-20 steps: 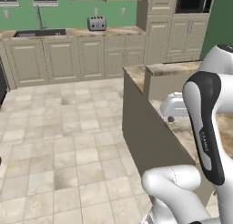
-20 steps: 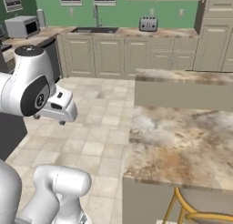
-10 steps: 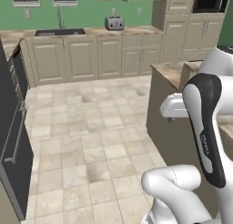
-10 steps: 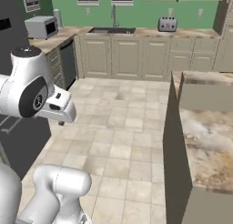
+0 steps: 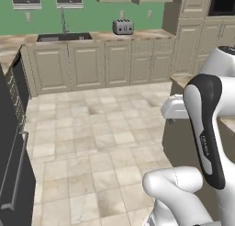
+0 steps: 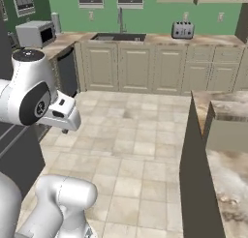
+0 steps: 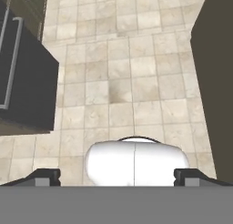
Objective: Move the bowls from the cabinet to the plates on the dining table.
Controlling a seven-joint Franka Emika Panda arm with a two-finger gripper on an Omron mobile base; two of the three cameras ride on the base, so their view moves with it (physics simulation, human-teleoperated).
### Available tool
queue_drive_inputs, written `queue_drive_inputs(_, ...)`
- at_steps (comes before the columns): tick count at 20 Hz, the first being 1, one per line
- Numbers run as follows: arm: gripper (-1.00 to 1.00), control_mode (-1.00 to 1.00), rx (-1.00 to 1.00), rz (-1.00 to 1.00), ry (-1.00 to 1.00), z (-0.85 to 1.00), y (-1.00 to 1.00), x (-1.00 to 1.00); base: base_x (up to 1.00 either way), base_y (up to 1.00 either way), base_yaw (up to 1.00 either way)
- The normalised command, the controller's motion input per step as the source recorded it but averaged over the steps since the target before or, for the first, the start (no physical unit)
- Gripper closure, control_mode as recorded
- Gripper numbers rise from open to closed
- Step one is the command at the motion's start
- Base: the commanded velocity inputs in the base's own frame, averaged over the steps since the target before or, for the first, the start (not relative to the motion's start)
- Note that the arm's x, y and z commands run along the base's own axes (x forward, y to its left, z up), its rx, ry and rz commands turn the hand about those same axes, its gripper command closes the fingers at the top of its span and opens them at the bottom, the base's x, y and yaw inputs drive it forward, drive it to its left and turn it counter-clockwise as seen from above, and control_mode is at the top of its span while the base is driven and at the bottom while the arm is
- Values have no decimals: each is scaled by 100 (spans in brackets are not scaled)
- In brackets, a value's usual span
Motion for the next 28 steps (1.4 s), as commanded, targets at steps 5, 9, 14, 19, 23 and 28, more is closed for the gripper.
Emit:
queue_drive_inputs(5,-100,100,0,0,0,0,0,0,100,4,0)
queue_drive_inputs(9,-100,100,0,0,0,0,0,0,100,17,0)
queue_drive_inputs(14,-100,100,0,0,0,0,0,0,100,18,0)
queue_drive_inputs(19,-100,100,0,0,0,0,0,0,100,8,0)
queue_drive_inputs(23,-100,100,0,0,0,0,0,0,100,4,0)
queue_drive_inputs(28,-100,100,0,0,0,0,0,0,100,2,0)
